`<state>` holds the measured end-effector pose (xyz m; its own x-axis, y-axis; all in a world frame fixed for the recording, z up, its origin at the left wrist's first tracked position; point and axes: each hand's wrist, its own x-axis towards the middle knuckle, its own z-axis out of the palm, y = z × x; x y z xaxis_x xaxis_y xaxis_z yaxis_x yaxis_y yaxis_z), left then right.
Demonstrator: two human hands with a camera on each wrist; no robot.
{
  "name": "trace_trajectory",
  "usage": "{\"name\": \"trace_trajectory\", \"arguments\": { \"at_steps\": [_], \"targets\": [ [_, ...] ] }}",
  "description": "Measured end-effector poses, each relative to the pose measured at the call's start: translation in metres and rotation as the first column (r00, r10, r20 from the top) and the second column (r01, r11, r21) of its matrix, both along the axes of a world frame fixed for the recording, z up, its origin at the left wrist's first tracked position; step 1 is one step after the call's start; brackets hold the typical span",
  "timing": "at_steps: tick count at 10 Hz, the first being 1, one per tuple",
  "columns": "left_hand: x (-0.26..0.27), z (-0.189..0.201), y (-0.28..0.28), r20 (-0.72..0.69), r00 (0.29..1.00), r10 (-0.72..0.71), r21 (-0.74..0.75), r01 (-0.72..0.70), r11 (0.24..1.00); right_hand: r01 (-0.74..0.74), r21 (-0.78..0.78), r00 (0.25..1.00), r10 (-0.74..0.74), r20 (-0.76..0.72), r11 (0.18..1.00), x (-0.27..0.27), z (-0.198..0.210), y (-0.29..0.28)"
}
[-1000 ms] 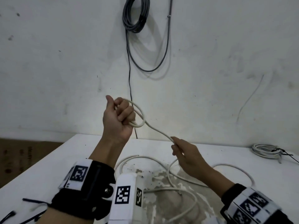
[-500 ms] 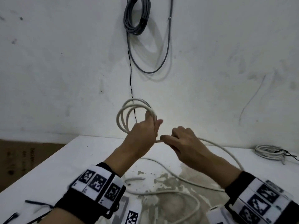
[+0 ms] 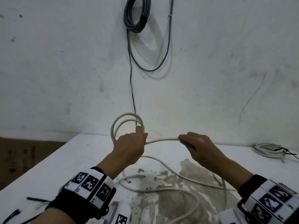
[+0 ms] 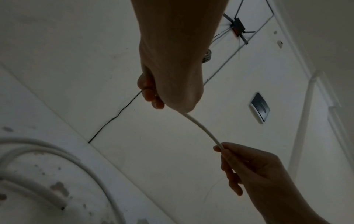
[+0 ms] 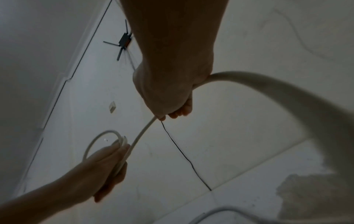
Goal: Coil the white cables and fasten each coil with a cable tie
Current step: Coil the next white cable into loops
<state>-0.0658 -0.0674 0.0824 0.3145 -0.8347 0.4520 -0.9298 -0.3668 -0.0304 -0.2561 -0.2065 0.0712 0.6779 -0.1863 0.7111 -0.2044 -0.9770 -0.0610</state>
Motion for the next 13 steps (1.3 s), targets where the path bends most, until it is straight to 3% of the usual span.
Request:
{"name": "trace_trajectory", "arguments": {
  "at_steps": [2,3,4,6,9,10,11,12,13],
  "targets": [
    [0.001,-0.012,-0.001,-0.253,0.964,-0.082,-0.042,0.074,0.996,-0.056,0.018,0.997,0.055,0.055,0.998,0.008,0.006,0.005],
    [-0.007,-0.012,-0.002,-0.374,0.916,-0.147,-0.105,0.115,0.988,-0.127,-0.034,0.992,0.127,-0.015,0.991,0.009,0.002,0.011],
    [-0.019,-0.006,-0.005,-0.445,0.878,-0.174,-0.139,0.124,0.983,-0.076,-0.056,0.996,0.078,0.042,0.996,0.015,0.0,0.012],
    [-0.02,-0.001,0.0,-0.445,0.872,-0.203,-0.081,0.187,0.979,-0.038,-0.077,0.991,0.047,0.125,0.996,0.012,0.01,0.006],
    [-0.009,-0.004,0.007,-0.542,0.781,-0.31,-0.111,0.3,0.948,-0.011,-0.081,0.966,0.031,0.258,0.997,0.01,0.006,0.007],
    [-0.006,-0.001,0.01,-0.661,0.669,-0.34,-0.101,0.37,0.924,0.042,-0.116,0.972,-0.014,0.234,0.992,0.009,0.006,0.009],
    [-0.004,0.003,0.015,-0.887,0.327,-0.327,-0.126,0.51,0.851,0.125,-0.12,0.963,-0.092,0.252,0.985,0.008,0.008,0.007],
    [0.003,0.01,0.024,-0.929,-0.12,-0.35,-0.357,0.538,0.764,0.059,-0.174,0.972,-0.017,0.234,0.983,0.008,0.007,0.003],
    [0.022,0.016,0.023,-0.656,-0.709,-0.257,-0.689,0.424,0.588,-0.062,-0.203,0.986,0.091,0.136,0.977,0.011,-0.004,0.007]
  ]
}}
